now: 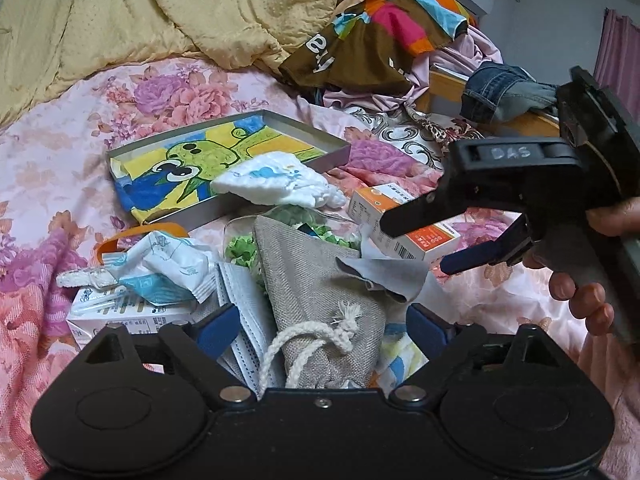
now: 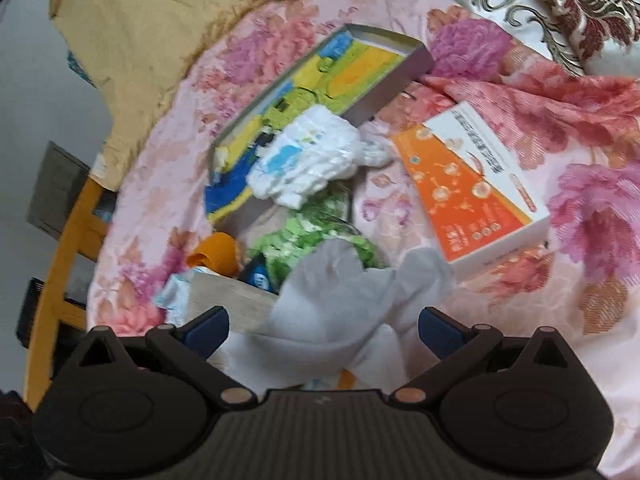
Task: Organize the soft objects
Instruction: 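Move the left tool to the grey drawstring pouch while the right tool approaches the grey cloth, then close the left tool on the pouch while the right tool grasps the grey cloth, lifting both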
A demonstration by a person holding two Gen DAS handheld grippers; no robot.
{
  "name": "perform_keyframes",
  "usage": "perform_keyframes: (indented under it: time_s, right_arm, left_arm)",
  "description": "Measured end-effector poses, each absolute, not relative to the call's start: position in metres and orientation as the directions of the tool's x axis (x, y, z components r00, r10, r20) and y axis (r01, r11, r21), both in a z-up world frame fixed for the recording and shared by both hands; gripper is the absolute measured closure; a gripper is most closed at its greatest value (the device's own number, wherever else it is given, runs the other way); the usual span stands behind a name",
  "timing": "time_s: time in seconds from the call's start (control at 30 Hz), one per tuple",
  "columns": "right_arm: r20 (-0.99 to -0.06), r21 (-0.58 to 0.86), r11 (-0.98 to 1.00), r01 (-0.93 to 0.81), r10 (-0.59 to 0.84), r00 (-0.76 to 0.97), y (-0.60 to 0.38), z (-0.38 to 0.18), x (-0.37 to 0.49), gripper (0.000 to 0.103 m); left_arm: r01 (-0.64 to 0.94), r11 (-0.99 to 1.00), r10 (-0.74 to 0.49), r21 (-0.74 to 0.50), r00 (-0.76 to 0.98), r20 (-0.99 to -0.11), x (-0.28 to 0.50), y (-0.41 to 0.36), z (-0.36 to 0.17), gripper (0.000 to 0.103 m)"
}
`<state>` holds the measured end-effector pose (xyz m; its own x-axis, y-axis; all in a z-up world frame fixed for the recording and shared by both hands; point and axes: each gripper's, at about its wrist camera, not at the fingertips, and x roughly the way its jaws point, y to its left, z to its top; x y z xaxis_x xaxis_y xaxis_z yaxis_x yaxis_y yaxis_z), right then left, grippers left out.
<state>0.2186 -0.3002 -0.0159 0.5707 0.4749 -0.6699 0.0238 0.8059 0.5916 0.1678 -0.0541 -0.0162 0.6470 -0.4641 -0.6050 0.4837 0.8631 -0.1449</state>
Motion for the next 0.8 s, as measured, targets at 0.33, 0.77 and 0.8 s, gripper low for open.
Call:
perform_keyframes:
  time_s: [0.33, 0.77, 0.8]
  right_arm:
    - [-0.640, 0.637, 0.771, -0.016, 0.540, 0.546, -0.297, -0.011, 0.212, 0.004]
    - [-0.725, 0.588, 0.807, 0.056, 0.496, 0.478, -0.286, -0.031, 0.216, 0.039]
    - [-0.723, 0.592, 0.803, 0.059, 0.498, 0.480, -0.287, -0.031, 0.217, 0.045]
  left_arm:
    - [0.472, 0.870, -0.443, -0.141, 0.624, -0.644, 0.173, -0.058, -0.022, 0.024]
    - [0.456, 0.874, -0.447, -0.168, 0.619, -0.646, 0.174, -0.054, -0.024, 0.059]
    - [0.456, 0.873, -0.451, -0.174, 0.619, -0.643, 0.174, -0.054, -0.024, 0.061]
